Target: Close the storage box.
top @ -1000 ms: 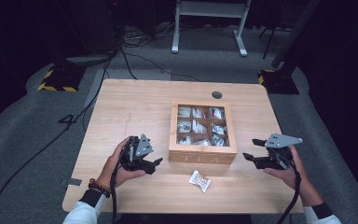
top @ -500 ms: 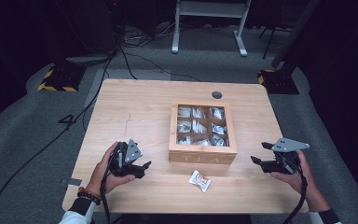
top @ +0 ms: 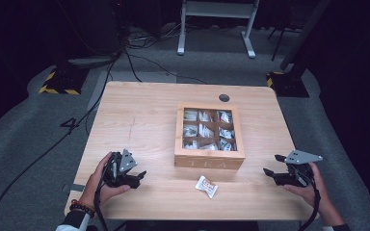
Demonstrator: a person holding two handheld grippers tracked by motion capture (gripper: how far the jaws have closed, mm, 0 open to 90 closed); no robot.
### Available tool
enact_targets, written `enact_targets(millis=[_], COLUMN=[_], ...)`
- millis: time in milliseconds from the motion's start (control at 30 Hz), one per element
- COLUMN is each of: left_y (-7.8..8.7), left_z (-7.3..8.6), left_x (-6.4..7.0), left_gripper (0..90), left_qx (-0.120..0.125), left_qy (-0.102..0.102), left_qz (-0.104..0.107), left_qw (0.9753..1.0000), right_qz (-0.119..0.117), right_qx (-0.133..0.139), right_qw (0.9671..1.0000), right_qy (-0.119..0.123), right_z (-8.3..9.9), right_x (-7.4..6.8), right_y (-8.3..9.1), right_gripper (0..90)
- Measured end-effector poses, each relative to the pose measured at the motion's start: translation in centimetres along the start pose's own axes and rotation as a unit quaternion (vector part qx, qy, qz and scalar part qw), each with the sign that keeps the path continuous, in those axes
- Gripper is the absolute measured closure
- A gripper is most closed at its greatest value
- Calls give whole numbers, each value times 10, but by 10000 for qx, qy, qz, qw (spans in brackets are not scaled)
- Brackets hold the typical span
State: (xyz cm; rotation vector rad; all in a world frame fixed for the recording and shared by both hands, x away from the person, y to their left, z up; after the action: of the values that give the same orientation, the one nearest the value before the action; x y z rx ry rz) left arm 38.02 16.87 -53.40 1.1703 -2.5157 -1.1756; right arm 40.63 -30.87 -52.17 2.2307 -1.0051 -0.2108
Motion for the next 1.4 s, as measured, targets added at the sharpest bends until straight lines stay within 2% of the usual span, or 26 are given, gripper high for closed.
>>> enact_targets(millis=[133,367,500,733,900,1000,1100,1400], left_y=[1,1,-2,-5,-4,-5,-5,-4], left_z=[11,28,37,50,56,60,61,62], left_x=[-1,-2,-5,-8,-12,-14,-15,-16], left_gripper=[193,191,193,188,180,175,167,166], left_qx=[-32,-93,-116,-193,-137,-34,64,37], left_qy=[68,227,303,454,734,1050,1094,1067], left_qz=[21,130,196,194,268,446,419,402], left_qw=[10000,9996,9993,9986,9968,9935,9931,9935], right_qz=[18,197,168,136,86,86,95,110], right_qx=[-97,-328,-301,-258,-191,-119,-7,-17], right_qw=[9999,9992,9991,9982,9967,9961,9962,9962], right_qy=[-58,-129,-257,-527,-778,-872,-871,-858], right_z=[13,36,43,56,63,67,68,68], right_x=[1,6,6,9,13,14,14,14], right_y=[-1,-1,0,0,3,2,3,2], right_gripper=[276,269,266,263,263,253,252,243])
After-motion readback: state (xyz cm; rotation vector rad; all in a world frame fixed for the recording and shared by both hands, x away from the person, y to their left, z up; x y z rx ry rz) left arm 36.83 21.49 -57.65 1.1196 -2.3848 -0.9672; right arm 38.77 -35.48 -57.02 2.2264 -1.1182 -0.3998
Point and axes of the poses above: each handheld gripper's, and its own axes: y roughly backward along the jaws, z roughly out of its underside, x roughly to its right, the point moved 10 cm from there along -y, roughly forward along the jaws, and after that the axes turned 2 degrees about x, right-handed, at the moved point
